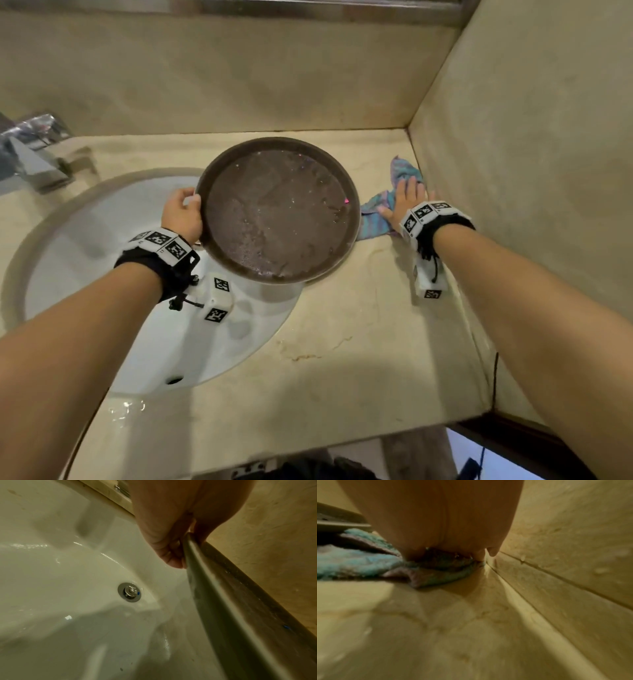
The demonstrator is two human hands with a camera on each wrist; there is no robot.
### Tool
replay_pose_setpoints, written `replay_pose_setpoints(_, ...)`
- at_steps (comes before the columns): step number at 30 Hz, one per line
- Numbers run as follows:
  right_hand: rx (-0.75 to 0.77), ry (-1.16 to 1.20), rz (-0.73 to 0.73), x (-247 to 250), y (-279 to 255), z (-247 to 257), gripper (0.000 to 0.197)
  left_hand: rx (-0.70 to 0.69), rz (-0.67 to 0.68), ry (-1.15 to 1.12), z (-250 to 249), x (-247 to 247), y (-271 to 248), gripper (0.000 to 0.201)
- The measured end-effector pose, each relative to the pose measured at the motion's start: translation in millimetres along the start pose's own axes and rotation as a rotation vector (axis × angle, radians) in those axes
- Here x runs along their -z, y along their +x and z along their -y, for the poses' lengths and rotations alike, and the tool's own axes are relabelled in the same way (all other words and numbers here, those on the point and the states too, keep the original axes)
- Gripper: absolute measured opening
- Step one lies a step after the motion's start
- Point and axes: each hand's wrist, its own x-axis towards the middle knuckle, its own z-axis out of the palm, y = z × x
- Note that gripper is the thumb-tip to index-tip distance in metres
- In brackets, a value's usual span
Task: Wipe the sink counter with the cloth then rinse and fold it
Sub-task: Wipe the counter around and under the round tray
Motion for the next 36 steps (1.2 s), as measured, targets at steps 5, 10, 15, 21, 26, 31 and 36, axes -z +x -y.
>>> replay_pose_setpoints(5,0.063,-0.025,0.022,15.7,25.4,-3.5,0.079,-0.017,-0.004,0.015,-2.5,-6.2,5.1,0.030)
replay_pose_setpoints(10,0.092,-0.193,0.047,41.1,45.8,-0.2,0.083,-0.008,-0.019,-0.023,2.0,-5.3,11.1,0.029)
replay_pose_setpoints(15,0.090,-0.237,0.061,49.5,48.1,1.9,0.084,-0.002,-0.012,-0.071,0.1,-11.4,9.4,0.026)
replay_pose_setpoints(21,0.077,-0.277,0.057,33.9,27.4,-3.8,0.079,-0.043,-0.002,-0.035,-4.2,-13.1,5.4,0.031)
replay_pose_setpoints(26,0.059,-0.272,0.050,10.2,-11.8,-13.3,0.078,-0.066,-0.009,-0.013,-6.4,-14.5,1.0,0.032)
replay_pose_setpoints(31,0.037,-0.267,0.084,-13.4,-57.5,-24.2,0.077,-0.047,0.036,-0.049,-13.9,-29.6,-16.4,0.030)
replay_pose_setpoints(36,0.026,-0.333,0.134,-31.9,-97.5,-30.9,0.079,-0.010,0.087,-0.086,-16.0,-50.6,-25.5,0.032)
